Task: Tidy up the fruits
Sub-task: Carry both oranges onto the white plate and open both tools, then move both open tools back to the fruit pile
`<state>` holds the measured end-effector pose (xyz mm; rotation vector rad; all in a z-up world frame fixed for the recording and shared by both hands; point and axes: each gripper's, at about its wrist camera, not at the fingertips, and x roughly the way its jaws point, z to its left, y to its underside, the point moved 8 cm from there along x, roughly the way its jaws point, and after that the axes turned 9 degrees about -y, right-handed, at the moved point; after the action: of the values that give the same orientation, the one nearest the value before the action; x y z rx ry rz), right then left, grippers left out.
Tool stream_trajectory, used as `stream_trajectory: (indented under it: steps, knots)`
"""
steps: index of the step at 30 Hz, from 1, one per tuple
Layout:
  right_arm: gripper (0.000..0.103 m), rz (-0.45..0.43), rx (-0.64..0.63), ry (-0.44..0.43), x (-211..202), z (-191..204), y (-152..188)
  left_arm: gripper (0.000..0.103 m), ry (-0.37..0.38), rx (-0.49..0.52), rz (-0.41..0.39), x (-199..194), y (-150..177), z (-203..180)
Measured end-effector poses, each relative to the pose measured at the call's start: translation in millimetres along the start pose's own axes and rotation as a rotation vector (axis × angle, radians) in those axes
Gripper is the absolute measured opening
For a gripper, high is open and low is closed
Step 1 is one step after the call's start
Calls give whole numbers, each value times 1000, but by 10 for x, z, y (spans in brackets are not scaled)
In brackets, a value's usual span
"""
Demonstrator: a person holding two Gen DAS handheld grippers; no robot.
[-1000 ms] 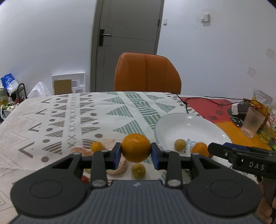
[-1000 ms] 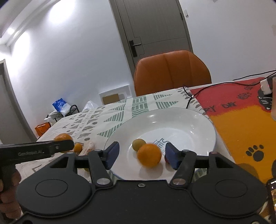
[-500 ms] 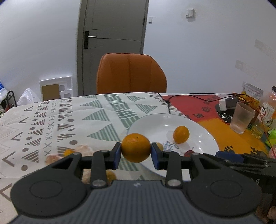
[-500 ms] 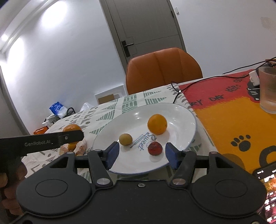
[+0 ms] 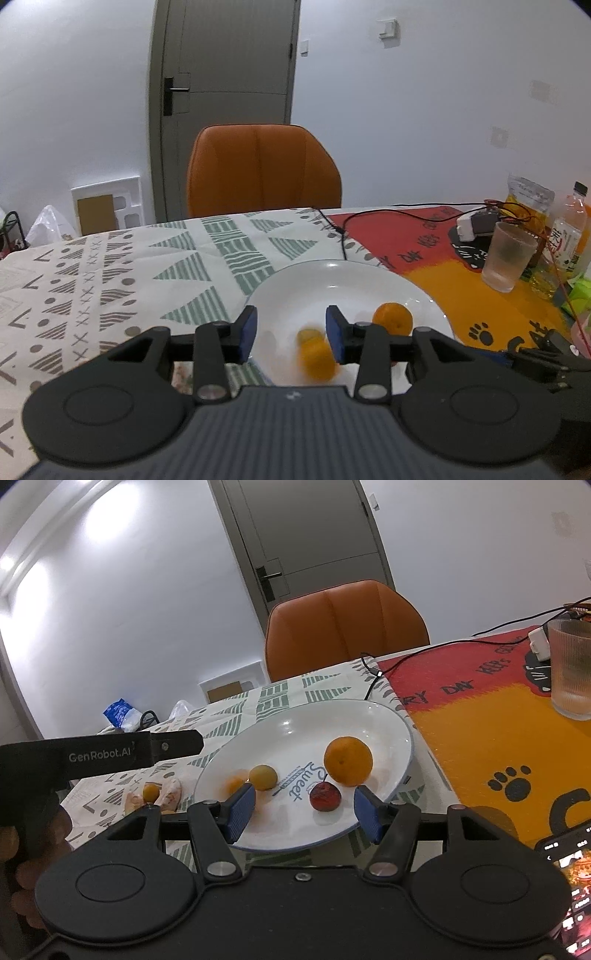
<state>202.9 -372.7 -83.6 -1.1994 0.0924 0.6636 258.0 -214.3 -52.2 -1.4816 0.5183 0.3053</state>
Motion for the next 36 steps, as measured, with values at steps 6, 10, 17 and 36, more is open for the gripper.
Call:
stream_trajectory:
  steps: [6,10,17,36]
  knots:
    - [60,12,0,-16,69,65,21,51,-50,-35,26,-39,85,276]
    - [60,24,-10,-31,132,150,38,60,-91,-51,27,-112,123,494]
    - [63,33,-36,-63,210,373,37,64,-164,-95,29,-258,194,917]
    - [94,76,-148,-164,452,954,105,84,-259,-178,64,-464,537,1535]
